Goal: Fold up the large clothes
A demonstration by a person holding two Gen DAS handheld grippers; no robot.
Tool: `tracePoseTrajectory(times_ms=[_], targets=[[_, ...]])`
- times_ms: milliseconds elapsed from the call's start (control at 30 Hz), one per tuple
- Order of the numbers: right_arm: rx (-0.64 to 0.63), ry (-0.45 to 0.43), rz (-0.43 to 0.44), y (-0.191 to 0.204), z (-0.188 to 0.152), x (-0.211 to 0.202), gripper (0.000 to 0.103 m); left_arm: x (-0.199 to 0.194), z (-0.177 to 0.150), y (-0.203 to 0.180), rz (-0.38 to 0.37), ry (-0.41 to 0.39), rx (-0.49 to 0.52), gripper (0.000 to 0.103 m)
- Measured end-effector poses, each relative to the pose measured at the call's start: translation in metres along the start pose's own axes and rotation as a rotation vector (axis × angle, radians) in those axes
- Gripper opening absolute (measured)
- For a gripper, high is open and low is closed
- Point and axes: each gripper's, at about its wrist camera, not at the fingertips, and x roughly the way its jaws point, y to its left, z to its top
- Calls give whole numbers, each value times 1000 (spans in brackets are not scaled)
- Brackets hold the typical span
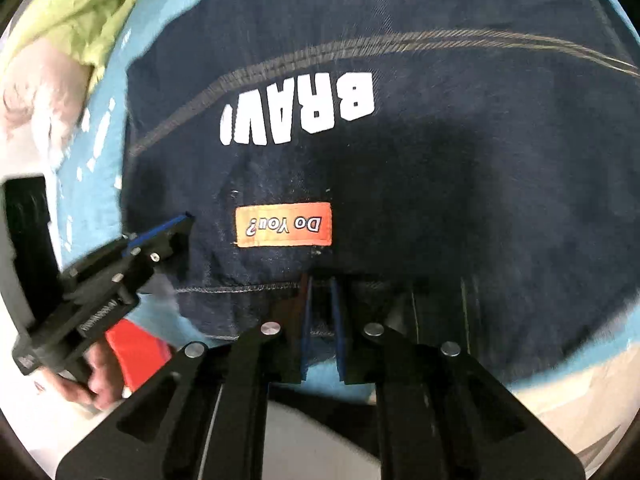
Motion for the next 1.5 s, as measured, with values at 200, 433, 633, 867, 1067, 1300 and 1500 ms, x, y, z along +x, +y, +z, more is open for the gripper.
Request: tracePoseTrajectory(times_ms=[200, 433, 633, 867, 1067, 1300, 1500], targets=[[-42, 36, -18, 6, -12, 35, 7, 22, -8, -1, -30, 47, -10, 13], [-11, 43, 8, -2, -6, 25, 7, 21, -15, -13, 29, 30, 49, 13], [-93, -14, 29, 29, -13, -14, 12, 5, -11, -34, 139, -17, 121, 13], [-96, -271, 56, 18, 23, -59, 13, -18, 12, -38, 201, -113, 153, 14], [-103, -470, 111, 39, 80, -39, 13, -13, 57, -27, 245, -219, 125, 14], [-236, -489, 103, 43, 118, 10, 8, 26, 85, 10, 369, -277, 75, 13], [-268, -553, -146, -6, 102, -25, 0, 11, 70, 55, 486, -300, 25, 11]])
